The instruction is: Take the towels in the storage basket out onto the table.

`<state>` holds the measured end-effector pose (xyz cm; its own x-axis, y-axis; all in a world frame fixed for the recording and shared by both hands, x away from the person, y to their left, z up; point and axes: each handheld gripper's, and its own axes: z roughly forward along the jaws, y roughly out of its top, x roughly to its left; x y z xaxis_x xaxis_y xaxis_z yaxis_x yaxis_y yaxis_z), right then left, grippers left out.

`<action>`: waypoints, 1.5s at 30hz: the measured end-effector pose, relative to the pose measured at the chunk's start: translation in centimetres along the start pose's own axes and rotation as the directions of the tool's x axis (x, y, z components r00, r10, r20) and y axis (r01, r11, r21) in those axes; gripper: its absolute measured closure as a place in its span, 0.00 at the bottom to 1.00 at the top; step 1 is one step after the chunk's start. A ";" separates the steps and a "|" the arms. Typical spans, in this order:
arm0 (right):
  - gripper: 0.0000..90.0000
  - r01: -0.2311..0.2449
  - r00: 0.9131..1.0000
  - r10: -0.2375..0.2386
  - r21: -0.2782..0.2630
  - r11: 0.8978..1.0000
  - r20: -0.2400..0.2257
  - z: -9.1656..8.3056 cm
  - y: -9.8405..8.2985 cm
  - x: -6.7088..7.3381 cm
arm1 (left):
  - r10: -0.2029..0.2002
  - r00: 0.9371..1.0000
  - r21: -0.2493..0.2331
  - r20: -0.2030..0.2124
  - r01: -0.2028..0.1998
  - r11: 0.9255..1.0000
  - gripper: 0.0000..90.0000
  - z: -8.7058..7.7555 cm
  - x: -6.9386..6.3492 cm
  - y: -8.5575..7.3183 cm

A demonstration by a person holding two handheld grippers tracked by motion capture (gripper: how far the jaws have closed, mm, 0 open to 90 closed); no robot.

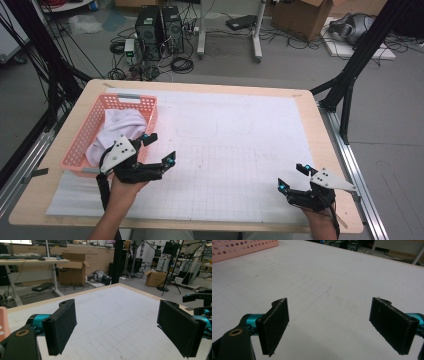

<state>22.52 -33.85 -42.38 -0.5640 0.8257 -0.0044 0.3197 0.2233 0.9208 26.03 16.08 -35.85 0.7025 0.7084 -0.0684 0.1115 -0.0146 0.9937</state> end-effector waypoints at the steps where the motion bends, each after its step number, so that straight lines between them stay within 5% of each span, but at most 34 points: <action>1: 0.17 -0.001 1.000 0.001 -0.003 1.000 0.001 0.0 0.0 -0.1 | -0.001 1.000 -0.001 -0.002 0.001 1.000 0.18 -0.1 0.3 0.3; 10: 0.17 -0.003 1.000 0.003 0.001 1.000 0.000 -0.1 0.0 -0.1 | -0.001 0.999 0.019 -0.053 0.002 1.000 0.18 -1.6 3.4 1.9; 17: 0.17 0.007 1.000 -0.006 0.009 1.000 -0.004 0.1 0.0 0.0 | -0.029 0.995 0.035 -0.096 0.032 0.999 0.18 -2.2 5.4 1.6; 22: 0.17 0.009 1.000 -0.009 0.015 1.000 -0.005 0.1 -0.1 0.0 | -0.037 0.986 0.067 -0.161 0.048 0.997 0.18 -2.6 7.5 1.6; 27: 0.17 0.000 1.000 0.000 0.019 1.000 -0.004 0.1 -0.1 0.0 | -0.037 0.972 0.147 -0.231 0.072 0.986 0.18 -2.7 10.1 1.8; 30: 0.17 0.008 1.000 -0.007 0.022 1.000 -0.008 0.2 -0.1 0.1 | -0.032 0.960 0.215 -0.280 0.096 0.972 0.18 -2.5 11.8 1.6; 34: 0.17 0.015 1.000 -0.015 0.025 1.000 -0.006 0.3 -0.1 0.1 | -0.021 0.942 0.316 -0.335 0.134 0.939 0.18 -1.8 13.7 0.7; 37: 0.17 0.013 1.000 -0.013 0.030 0.999 -0.008 0.3 -0.2 0.1 | 0.011 0.929 0.406 -0.369 0.150 0.901 0.18 -1.4 14.9 -0.2; 42: 0.17 0.012 1.000 -0.012 0.037 0.999 -0.009 0.3 -0.3 0.1 | 0.050 0.901 0.485 -0.431 0.185 0.855 0.18 -0.9 16.2 -1.2; 45: 0.17 0.015 1.000 -0.015 0.042 0.999 -0.011 0.4 -0.3 0.2 | 0.029 0.895 0.517 -0.446 0.231 0.824 0.18 -0.6 16.9 -1.8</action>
<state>22.61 -33.60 -42.77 -0.5771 0.8166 -0.0135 0.3432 0.2575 0.9033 37.27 28.48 -38.75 0.3185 0.9479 0.0072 0.6179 -0.2134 0.7567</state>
